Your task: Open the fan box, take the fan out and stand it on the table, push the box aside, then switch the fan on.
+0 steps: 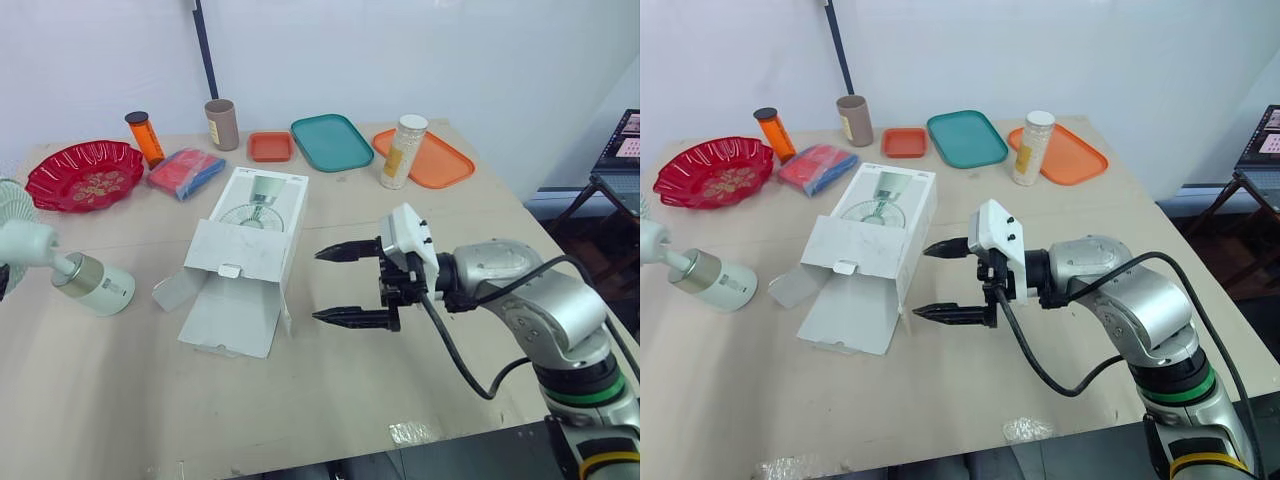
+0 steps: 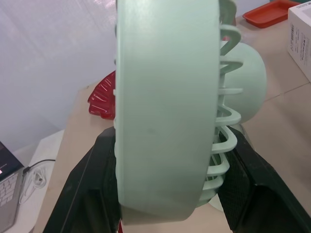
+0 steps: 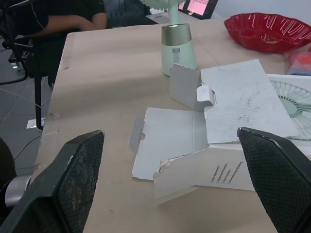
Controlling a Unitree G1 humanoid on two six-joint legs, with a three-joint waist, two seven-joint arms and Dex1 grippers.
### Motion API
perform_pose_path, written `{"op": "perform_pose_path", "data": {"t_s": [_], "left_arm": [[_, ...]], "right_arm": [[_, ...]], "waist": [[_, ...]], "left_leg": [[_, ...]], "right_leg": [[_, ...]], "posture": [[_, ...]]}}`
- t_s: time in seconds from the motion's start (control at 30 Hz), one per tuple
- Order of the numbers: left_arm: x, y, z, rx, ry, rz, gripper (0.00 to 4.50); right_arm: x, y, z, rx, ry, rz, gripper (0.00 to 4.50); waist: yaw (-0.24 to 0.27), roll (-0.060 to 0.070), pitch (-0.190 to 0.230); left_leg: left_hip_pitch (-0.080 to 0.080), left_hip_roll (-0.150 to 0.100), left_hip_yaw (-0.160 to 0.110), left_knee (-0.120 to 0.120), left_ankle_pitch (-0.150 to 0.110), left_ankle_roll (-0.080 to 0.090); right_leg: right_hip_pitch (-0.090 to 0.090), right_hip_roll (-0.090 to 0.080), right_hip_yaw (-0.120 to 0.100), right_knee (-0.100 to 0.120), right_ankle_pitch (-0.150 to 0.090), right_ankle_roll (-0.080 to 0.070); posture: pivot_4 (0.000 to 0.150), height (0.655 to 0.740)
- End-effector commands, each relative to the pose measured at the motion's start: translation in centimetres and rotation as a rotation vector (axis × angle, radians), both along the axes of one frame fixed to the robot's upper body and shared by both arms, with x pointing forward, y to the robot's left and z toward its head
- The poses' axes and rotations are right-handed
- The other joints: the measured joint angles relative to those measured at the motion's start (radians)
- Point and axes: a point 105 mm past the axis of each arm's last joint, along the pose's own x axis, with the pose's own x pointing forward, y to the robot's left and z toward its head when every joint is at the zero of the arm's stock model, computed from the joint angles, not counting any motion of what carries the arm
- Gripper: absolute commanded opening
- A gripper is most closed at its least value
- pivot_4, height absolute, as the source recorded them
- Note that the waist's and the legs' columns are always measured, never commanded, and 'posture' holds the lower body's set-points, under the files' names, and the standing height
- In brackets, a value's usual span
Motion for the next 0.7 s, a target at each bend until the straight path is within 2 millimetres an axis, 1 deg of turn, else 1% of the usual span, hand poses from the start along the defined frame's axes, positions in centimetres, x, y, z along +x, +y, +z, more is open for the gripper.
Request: {"op": "perform_pose_path", "data": {"t_s": [0.03, 0.2, 0.7], "left_arm": [[0.4, -0.6, 1.1, 0.074, -0.003, -0.021, 2.07], [0.8, -1.0, 0.9, 0.067, 0.017, -0.031, 2.07], [1.1, -1.0, -0.3, 0.095, 0.100, -0.029, 2.07]], "right_arm": [[-0.5, 0.0, 0.8, 0.010, -0.055, 0.005, 4.50], [-0.7, -0.1, 0.6, 0.006, -0.055, 0.002, 4.50], [-0.7, -0.2, 0.3, -0.005, -0.064, 0.004, 4.50]], "waist": [[0.000, 0.000, 0.000], [0.000, 0.001, 0.001], [0.000, 0.003, 0.000]], "left_leg": [[0.000, 0.000, 0.000, 0.000, 0.000, 0.000], [0.000, 0.000, 0.000, 0.000, 0.000, 0.000], [0.001, 0.000, 0.000, 0.000, 0.000, 0.000]], "right_leg": [[0.000, 0.000, 0.000, 0.000, 0.000, 0.000], [0.000, 0.000, 0.000, 0.000, 0.000, 0.000], [0.000, 0.000, 0.000, 0.000, 0.000, 0.000]], "posture": [[0.150, 0.7400], [0.150, 0.7400], [0.150, 0.7400]]}}
